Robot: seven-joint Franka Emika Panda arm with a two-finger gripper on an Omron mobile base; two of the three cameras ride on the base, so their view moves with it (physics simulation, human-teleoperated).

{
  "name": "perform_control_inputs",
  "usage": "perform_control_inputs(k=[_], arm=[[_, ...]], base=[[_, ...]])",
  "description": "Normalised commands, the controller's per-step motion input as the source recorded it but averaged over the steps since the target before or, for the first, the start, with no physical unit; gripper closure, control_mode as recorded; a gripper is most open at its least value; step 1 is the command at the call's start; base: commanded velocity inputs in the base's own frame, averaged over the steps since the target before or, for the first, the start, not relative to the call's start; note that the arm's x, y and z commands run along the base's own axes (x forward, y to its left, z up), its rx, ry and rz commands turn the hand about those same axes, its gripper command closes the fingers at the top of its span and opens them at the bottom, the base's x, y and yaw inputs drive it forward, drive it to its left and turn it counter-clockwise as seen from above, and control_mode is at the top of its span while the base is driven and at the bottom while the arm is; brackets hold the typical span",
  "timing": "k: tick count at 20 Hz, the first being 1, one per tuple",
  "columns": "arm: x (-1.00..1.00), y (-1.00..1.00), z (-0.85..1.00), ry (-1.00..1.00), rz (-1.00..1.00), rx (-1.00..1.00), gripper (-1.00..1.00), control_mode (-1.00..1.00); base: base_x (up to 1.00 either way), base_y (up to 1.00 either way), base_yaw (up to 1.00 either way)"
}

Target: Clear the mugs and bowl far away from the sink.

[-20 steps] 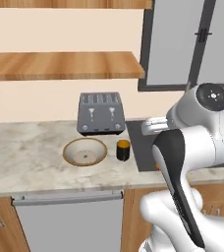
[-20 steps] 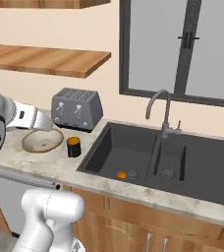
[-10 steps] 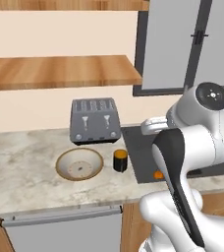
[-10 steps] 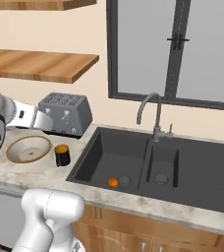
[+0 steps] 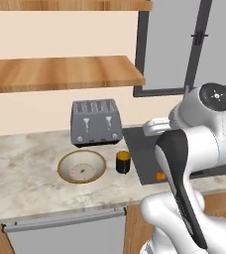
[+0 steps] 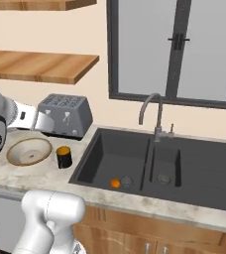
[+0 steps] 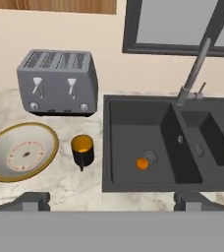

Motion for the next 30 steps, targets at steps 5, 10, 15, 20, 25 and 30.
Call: perform_control_inputs(k=[5,10,15,20,25,30], arm=[[0.00,0.00,0.00,0.00,0.00,0.00,-1.00,1.00],[0.00,0.00,0.00,0.00,0.00,0.00,-1.00,1.00],[0.00,0.00,0.00,0.00,0.00,0.00,-1.00,1.00],[0.00,0.00,0.00,0.00,0.00,0.00,-1.00,1.00],[0.00,0.00,-0.15,0.03,0.00,0.03,-1.00,-1.00],[0.00,0.00,-0.46,0.07,0.09,0.06,-1.00,-1.00]], base=[[-0.05,0.69,0.02],[0.13,0.14,0.02],[0.29,0.03,-0.10],[0.05,0.00,-0.13],[0.00,0.00,-0.01],[0.00,0.00,0.00]])
